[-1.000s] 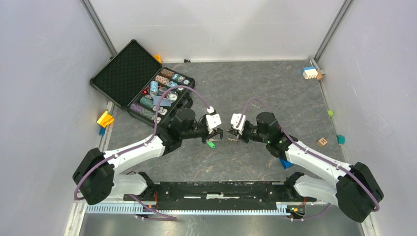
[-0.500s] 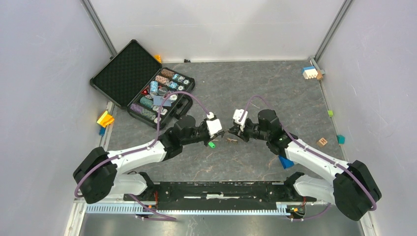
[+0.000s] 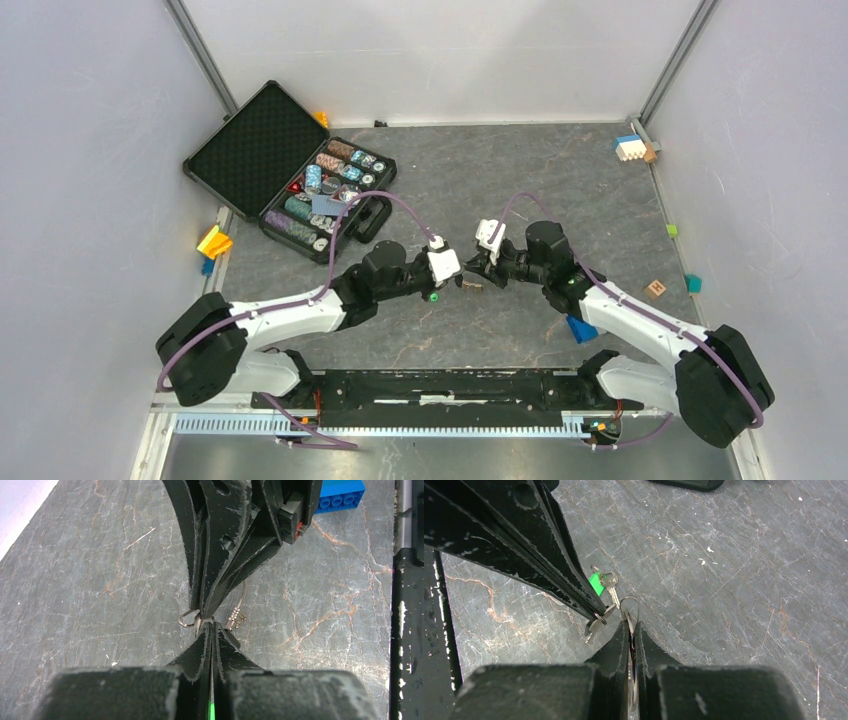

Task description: Put the keys on the keyring

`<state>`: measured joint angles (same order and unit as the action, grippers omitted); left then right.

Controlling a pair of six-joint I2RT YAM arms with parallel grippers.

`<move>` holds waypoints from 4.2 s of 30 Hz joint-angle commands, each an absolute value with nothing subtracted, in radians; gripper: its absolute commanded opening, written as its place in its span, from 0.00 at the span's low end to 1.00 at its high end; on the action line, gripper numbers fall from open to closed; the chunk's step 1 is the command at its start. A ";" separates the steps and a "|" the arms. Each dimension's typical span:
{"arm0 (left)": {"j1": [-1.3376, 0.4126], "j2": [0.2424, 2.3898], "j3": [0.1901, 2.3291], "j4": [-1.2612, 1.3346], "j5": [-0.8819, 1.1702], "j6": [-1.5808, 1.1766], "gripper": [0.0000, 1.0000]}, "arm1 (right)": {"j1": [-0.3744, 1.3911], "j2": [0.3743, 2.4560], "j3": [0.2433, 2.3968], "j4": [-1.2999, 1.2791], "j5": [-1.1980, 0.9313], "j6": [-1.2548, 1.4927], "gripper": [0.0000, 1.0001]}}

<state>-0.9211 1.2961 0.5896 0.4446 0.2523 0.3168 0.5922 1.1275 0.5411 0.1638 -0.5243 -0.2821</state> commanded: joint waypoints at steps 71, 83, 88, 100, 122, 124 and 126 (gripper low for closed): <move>-0.989 1.348 0.645 0.546 0.038 0.427 0.02 | 0.561 1.154 0.586 0.218 -0.597 -0.239 0.00; -0.991 1.357 0.637 0.542 0.065 0.432 0.02 | 0.561 1.151 0.587 0.221 -0.606 -0.238 0.00; -0.991 1.355 0.631 0.546 0.084 0.436 0.02 | 0.561 1.149 0.584 0.221 -0.612 -0.239 0.00; -0.991 1.341 0.605 0.569 0.095 0.455 0.02 | 0.554 1.148 0.583 0.224 -0.618 -0.235 0.00; -0.988 1.333 0.572 0.555 0.121 0.408 0.02 | 0.538 1.145 0.575 0.229 -0.633 -0.230 0.00; -0.987 1.335 0.576 0.564 0.113 0.407 0.02 | 0.538 1.146 0.575 0.230 -0.634 -0.230 0.00; -0.988 1.335 0.580 0.568 0.112 0.408 0.02 | 0.538 1.146 0.574 0.230 -0.634 -0.230 0.00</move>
<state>-0.9878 1.3495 0.5770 0.5091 0.1139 0.4133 0.5411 1.1595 0.5423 0.1791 -0.6098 -0.2398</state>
